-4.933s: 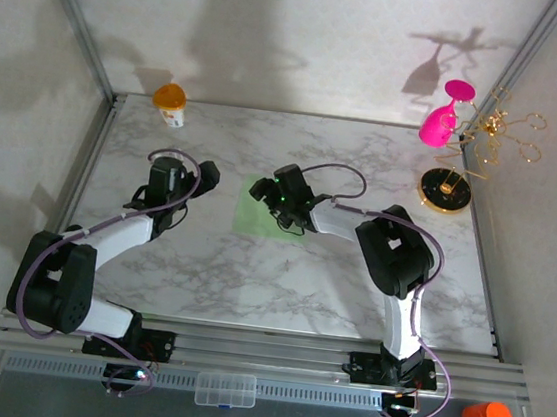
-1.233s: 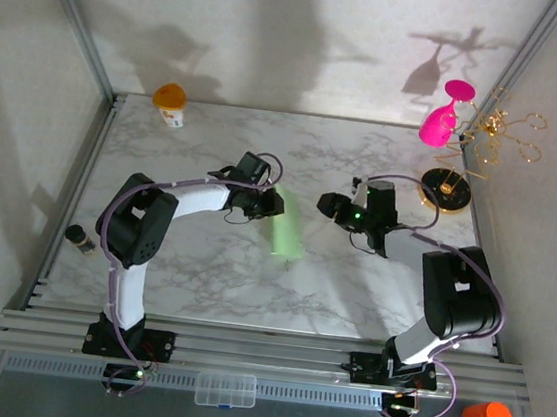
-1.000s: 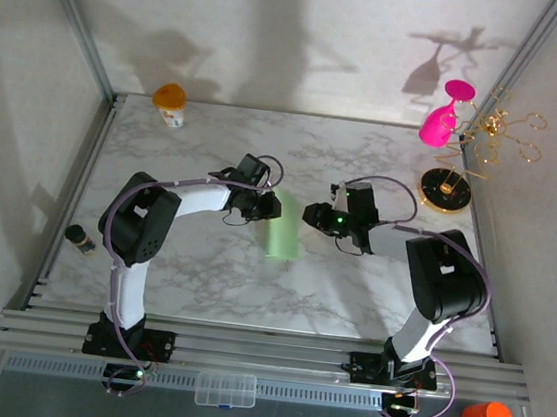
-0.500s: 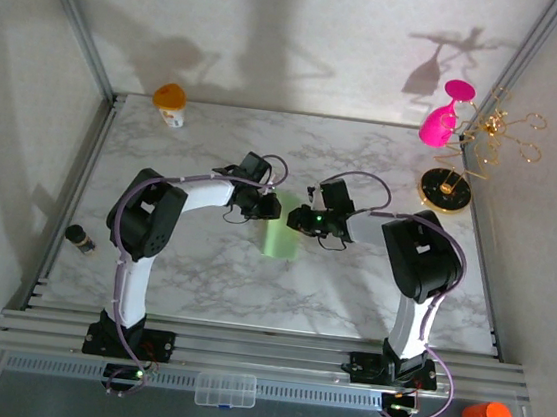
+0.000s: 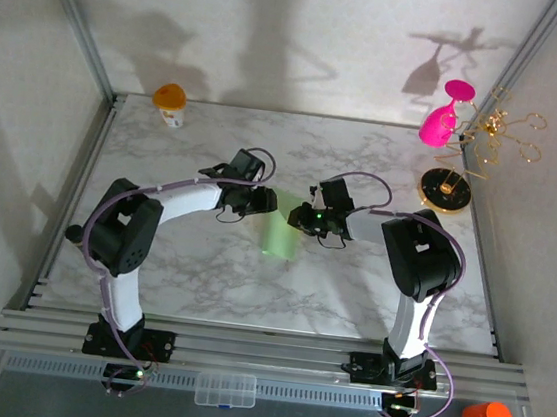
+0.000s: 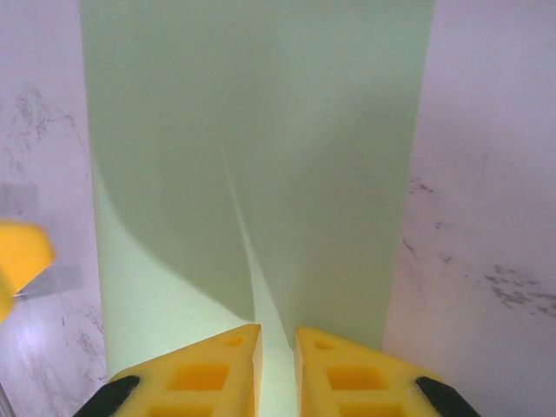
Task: Fold a paper plane with a square sheet of paper (pick it up from the middle)
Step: Hold the square sheet of paper at the center of the table.
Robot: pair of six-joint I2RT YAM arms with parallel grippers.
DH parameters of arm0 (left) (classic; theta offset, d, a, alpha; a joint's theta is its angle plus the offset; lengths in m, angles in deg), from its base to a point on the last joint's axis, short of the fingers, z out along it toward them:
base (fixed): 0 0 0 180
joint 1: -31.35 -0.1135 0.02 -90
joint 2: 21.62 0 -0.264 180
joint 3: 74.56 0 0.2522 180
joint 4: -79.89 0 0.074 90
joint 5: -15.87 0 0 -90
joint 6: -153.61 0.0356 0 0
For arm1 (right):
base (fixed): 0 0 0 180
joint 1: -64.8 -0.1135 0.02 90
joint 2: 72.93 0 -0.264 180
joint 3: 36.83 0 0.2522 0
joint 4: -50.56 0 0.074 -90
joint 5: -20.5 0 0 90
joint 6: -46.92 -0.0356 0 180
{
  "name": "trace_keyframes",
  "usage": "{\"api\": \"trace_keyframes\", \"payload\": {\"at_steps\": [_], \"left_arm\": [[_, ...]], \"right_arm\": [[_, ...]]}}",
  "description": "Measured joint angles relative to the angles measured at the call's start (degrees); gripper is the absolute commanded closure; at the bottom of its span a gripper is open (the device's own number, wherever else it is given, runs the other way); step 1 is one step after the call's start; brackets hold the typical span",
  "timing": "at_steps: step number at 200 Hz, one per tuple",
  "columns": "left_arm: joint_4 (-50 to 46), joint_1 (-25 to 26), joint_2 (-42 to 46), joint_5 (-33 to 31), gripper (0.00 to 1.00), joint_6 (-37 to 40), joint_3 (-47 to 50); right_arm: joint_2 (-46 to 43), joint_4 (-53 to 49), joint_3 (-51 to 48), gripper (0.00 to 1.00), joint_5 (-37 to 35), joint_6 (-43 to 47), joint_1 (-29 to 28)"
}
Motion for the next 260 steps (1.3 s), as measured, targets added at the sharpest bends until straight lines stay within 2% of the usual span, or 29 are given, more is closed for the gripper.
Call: {"api": "trace_keyframes", "payload": {"at_steps": [54, 80, 119, 139, 169, 208, 260], "left_arm": [[0.0, 3.6, -0.3, -0.3, 0.43, -1.5, 0.3], [0.0, 3.9, -2.1, -0.9, 0.47, -2.0, 0.3], [0.0, 4.2, -3.7, -1.3, 0.48, -3.1, 0.3], [0.0, 4.5, -4.6, -1.7, 0.53, -3.5, 0.3], [-0.4, 4.7, -5.0, -3.8, 0.65, -4.6, 0.3], [-0.5, 4.7, -5.1, -4.8, 0.68, -5.8, 0.3], [-0.3, 4.7, -5.1, -5.9, 0.67, -8.2, 0.6]], "right_arm": [[0.0, -0.7, 0.5, 0.77, -0.1, -0.9, 0.0], [0.0, -0.7, 0.6, 0.77, 0.0, -1.6, 0.0], [0.0, -0.3, 0.5, 0.76, 0.2, -2.4, 0.0], [0.0, -0.2, 0.5, 0.75, 0.4, -3.3, 0.0], [-0.2, 0.9, 0.5, 0.71, 0.5, -4.8, 0.2], [-5.8, 3.1, -0.3, 0.62, 0.3, -6.2, 2.0], [-11.1, 4.9, -3.8, 0.6, -3.0, -6.2, 6.1]]}}
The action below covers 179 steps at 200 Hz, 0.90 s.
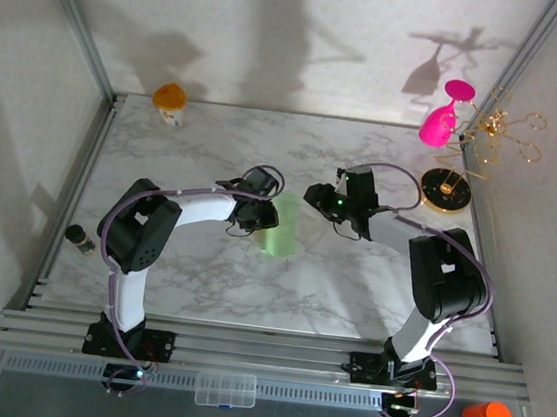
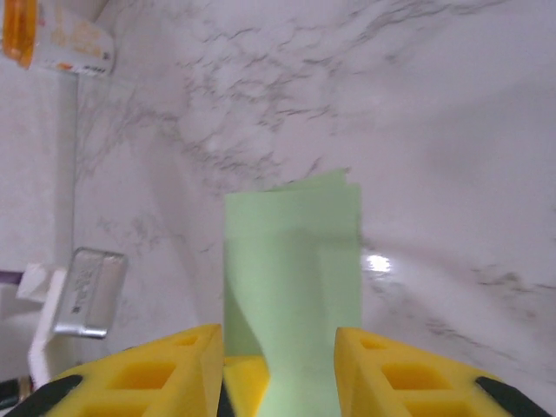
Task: Fold a paper plane with a square sheet of paper (pick it up from the middle)
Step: Hold the square sheet of paper at the center of the table.
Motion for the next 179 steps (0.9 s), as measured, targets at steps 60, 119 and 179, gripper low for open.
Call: {"api": "trace_keyframes", "payload": {"at_steps": [60, 119, 179], "left_arm": [[0.7, 0.0, 0.0, -0.2, 0.64, -4.1, 0.3], [0.6, 0.0, -0.2, -0.8, 0.64, -6.1, 0.3], [0.6, 0.0, -0.3, -0.9, 0.64, -6.6, 0.2]], "right_arm": [[0.5, -0.1, -1.1, 0.6, -0.3, 0.0, 0.8], [0.7, 0.0, -2.0, 0.6, -0.2, 0.0, 0.8], [0.9, 0.5, -2.8, 0.6, 0.2, 0.1, 0.8]]}}
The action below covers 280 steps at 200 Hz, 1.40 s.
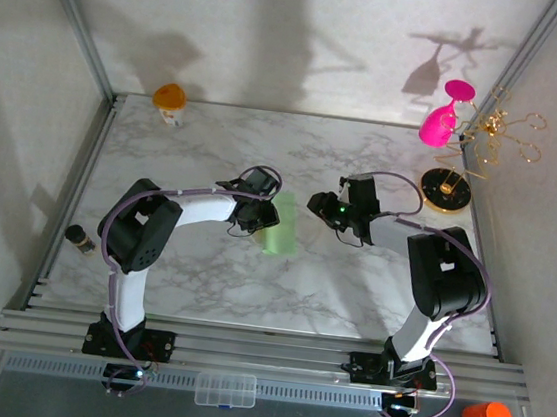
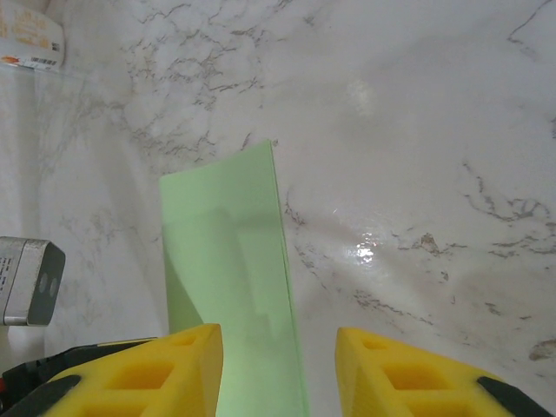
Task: Fold a paper plane with a square sheet of paper (pick it up from the middle)
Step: Hold the square sheet of paper at the center of the table.
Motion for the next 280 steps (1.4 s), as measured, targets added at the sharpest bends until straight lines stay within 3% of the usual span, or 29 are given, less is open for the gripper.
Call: {"api": "trace_keyframes", "payload": {"at_steps": [77, 134, 204, 280], "left_arm": [[-1.2, 0.0, -0.6, 0.0, 0.63, 0.0, -1.1], [-1.6, 0.0, -0.8, 0.0, 0.63, 0.2, -1.3], [-1.7, 0.0, -0.9, 0.0, 0.63, 0.2, -1.4], [-1.7, 0.0, -1.0, -0.1, 0.63, 0.2, -1.4]], "right_arm": [[1.2, 0.7, 0.5, 0.61, 1.7, 2.2, -1.3], [4.6, 0.1, 3.3, 0.7, 3.5, 4.0, -3.9], [9.3, -3.1, 7.4, 0.89, 4.9, 5.4, -6.2], [13.1, -8.2, 10.5, 0.92, 5.8, 6.0, -6.3]]}}
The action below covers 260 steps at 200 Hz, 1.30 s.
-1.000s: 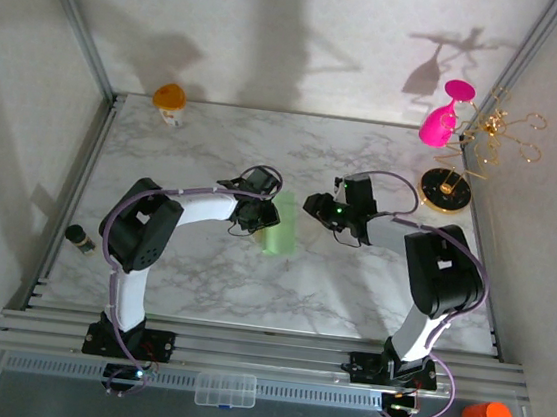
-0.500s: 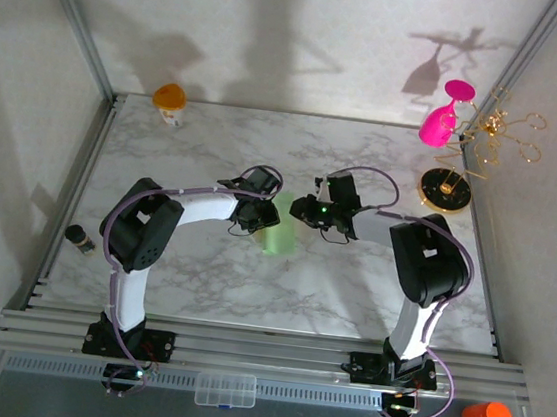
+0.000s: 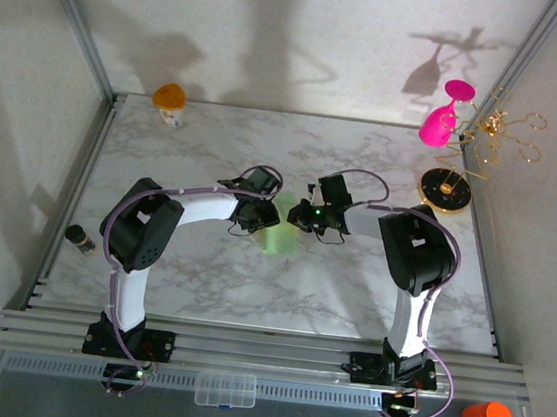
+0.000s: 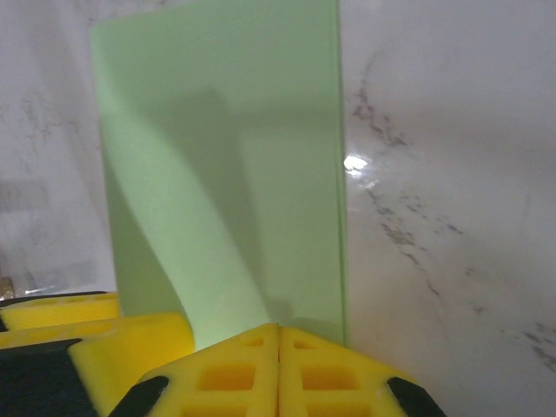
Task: Fold a paper plane with a square sheet of paper (pick it up from the middle)
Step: Hold the square sheet of paper at the center of the table.
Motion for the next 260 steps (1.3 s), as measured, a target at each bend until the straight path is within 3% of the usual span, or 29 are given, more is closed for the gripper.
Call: {"api": "trace_keyframes", "payload": {"at_steps": [43, 79, 113, 143, 167, 219, 260], "left_arm": [[0.0, 0.0, 0.0, -0.1, 0.63, 0.0, 0.0], [-0.8, 0.1, 0.4, -0.1, 0.56, 0.5, -1.0], [-3.7, -1.4, 2.1, -4.2, 0.54, 1.9, -3.0], [-3.0, -2.9, 6.5, -4.3, 0.59, 2.8, -4.0], [1.3, -3.0, 7.7, 0.8, 0.65, 2.5, -4.3], [3.8, -1.9, 2.6, 6.9, 0.8, 1.0, -4.2], [3.2, -1.8, -0.4, 8.0, 0.8, 1.1, -4.0]], "right_arm": [[0.5, -2.6, 1.4, 0.93, -0.7, 1.0, -0.1], [0.7, -3.3, 1.7, 0.94, -1.3, 2.1, -0.2], [0.9, -3.0, 1.6, 0.95, -1.2, 2.3, -0.2], [1.1, -2.4, 1.6, 0.95, -1.2, 2.3, -0.2], [1.2, -1.9, 1.6, 0.96, -1.1, 2.2, -0.2], [1.3, -1.9, 1.6, 0.97, -1.2, 2.2, -0.2], [1.3, -1.7, 1.4, 0.98, -1.2, 2.2, -0.2]]}}
